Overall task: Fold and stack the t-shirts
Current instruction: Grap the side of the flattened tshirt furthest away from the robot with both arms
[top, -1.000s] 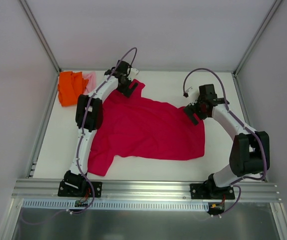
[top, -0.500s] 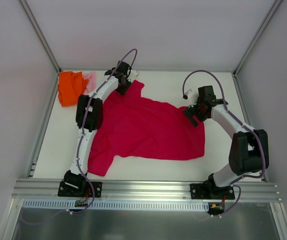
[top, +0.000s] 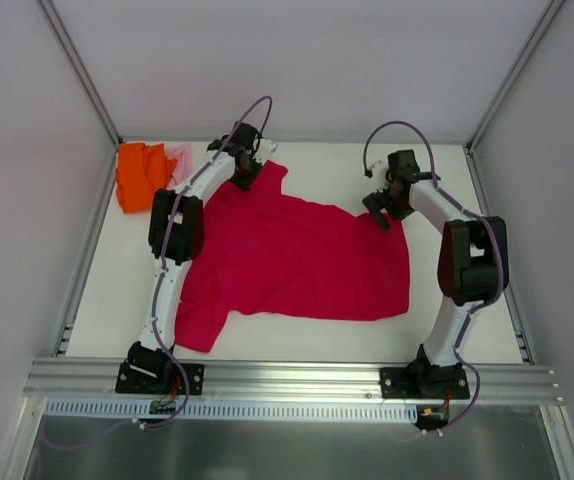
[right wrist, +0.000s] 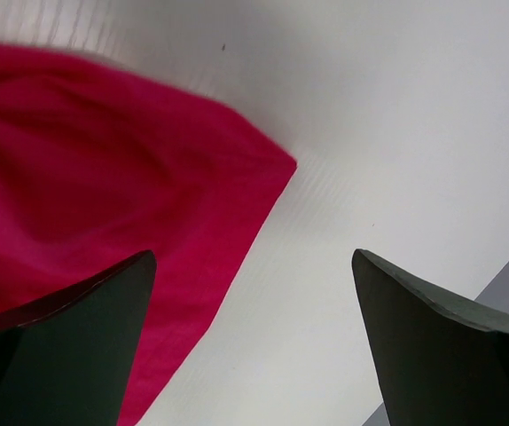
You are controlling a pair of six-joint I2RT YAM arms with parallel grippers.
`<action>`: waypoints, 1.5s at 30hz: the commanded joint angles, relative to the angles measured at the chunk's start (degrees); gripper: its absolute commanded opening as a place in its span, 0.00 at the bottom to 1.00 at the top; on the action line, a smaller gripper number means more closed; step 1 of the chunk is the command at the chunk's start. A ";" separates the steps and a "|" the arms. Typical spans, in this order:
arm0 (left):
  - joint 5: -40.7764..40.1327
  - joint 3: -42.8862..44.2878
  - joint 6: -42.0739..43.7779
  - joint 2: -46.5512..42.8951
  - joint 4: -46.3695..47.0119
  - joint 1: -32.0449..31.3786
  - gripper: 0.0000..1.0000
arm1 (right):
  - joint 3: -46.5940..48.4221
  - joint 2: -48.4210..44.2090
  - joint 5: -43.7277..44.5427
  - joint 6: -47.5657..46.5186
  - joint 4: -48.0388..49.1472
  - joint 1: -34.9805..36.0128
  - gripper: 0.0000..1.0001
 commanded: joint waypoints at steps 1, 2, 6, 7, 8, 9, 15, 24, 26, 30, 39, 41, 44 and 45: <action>1.34 -0.89 -1.13 -5.26 -0.47 0.49 0.00 | 7.63 4.47 0.89 3.00 -3.54 -1.17 1.00; 1.07 -0.98 -1.13 -5.35 -0.56 0.49 0.00 | 8.79 5.53 1.32 3.44 -4.33 -1.26 1.00; 1.42 -2.55 -1.22 -5.87 -0.47 0.49 0.00 | 13.71 9.66 1.07 5.11 -7.40 -1.78 1.00; 1.86 -2.82 -1.31 -6.31 -0.47 0.49 0.00 | 14.24 10.02 0.72 5.38 -7.58 -1.87 1.00; 2.04 -3.26 -1.31 -6.58 -0.39 0.49 0.00 | 14.34 10.38 -0.25 5.38 -7.67 -2.05 1.00; 2.04 -3.78 -1.31 -6.75 -0.12 0.49 0.00 | 14.60 10.81 -0.86 5.38 -8.11 -2.13 0.95; 2.30 -4.93 -1.31 -8.25 0.58 0.49 0.00 | 17.15 11.87 -4.56 6.17 -11.63 -2.66 0.76; 2.83 -5.37 -0.87 -8.69 0.32 0.49 0.00 | 19.61 13.98 -12.29 4.77 -18.30 -4.68 0.60; 2.74 -5.37 -0.78 -8.78 0.32 0.49 0.00 | 20.40 14.95 -12.73 4.85 -19.36 -4.95 0.56; 2.83 -5.37 -0.69 -8.69 0.14 0.49 0.00 | 21.71 16.27 -12.74 5.55 -20.94 -5.12 0.76; 2.92 -6.25 -0.69 -9.04 0.41 0.49 0.00 | 21.11 16.71 -10.98 5.82 -17.53 -6.09 0.81; 3.35 -6.25 -0.87 -9.04 0.23 0.57 0.00 | 19.96 16.44 -9.67 5.91 -15.77 -6.09 0.81; 3.79 -6.25 -1.22 -9.22 -0.03 0.49 0.00 | 20.66 16.88 -8.70 5.38 -15.49 -6.09 0.83; 3.80 -6.42 -1.48 -9.30 -0.12 0.49 0.00 | 20.58 16.97 -8.87 5.38 -15.06 -6.09 0.83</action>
